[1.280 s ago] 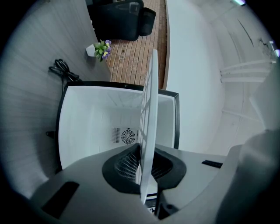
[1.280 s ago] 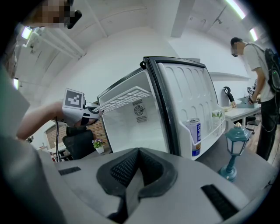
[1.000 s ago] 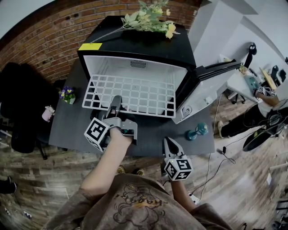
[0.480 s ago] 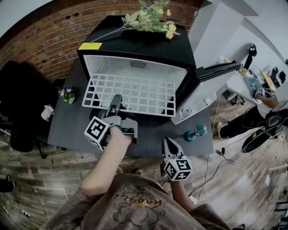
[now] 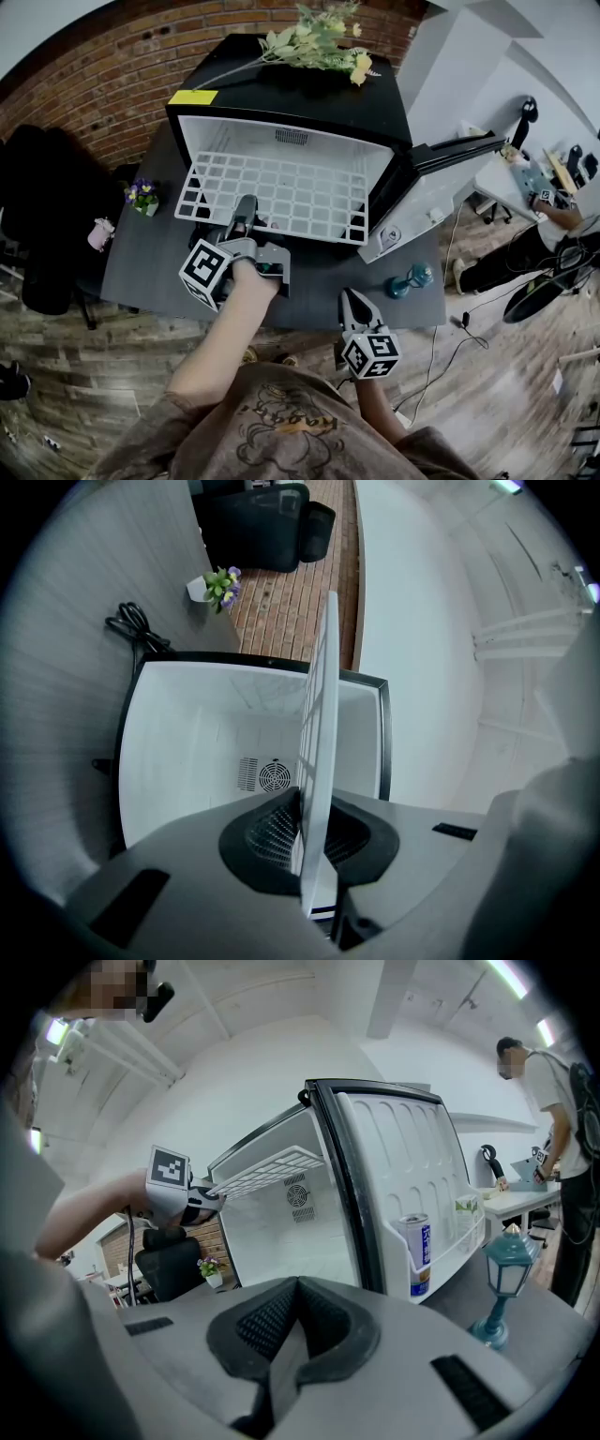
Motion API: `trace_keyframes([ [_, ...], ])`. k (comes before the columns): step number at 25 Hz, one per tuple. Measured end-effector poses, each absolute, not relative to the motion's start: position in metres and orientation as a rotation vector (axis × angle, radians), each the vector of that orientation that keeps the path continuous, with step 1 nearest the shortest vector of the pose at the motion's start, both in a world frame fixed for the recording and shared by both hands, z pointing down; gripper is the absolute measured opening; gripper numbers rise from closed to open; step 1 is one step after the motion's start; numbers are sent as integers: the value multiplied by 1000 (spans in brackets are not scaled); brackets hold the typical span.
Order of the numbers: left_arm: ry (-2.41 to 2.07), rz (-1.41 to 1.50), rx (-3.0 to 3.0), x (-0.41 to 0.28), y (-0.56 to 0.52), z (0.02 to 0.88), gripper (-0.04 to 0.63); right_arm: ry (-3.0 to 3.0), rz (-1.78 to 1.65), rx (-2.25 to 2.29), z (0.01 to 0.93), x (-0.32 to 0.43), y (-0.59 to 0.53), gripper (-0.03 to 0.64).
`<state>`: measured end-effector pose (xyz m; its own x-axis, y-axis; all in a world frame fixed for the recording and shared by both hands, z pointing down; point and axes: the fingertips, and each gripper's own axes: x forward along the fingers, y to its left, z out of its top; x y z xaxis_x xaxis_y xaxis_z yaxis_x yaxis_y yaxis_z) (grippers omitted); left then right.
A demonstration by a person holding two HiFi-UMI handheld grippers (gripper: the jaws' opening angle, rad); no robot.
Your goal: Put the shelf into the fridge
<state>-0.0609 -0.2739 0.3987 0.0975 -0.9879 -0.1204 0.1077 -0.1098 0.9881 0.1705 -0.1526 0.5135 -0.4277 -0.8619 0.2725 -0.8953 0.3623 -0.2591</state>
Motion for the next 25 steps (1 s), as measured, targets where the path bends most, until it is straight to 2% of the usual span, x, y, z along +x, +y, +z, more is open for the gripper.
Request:
trace_keyframes([
  [25,-1027,-1281,1221,-61,-305,398,48,-2495,581,1652,514,175,-154,-3],
])
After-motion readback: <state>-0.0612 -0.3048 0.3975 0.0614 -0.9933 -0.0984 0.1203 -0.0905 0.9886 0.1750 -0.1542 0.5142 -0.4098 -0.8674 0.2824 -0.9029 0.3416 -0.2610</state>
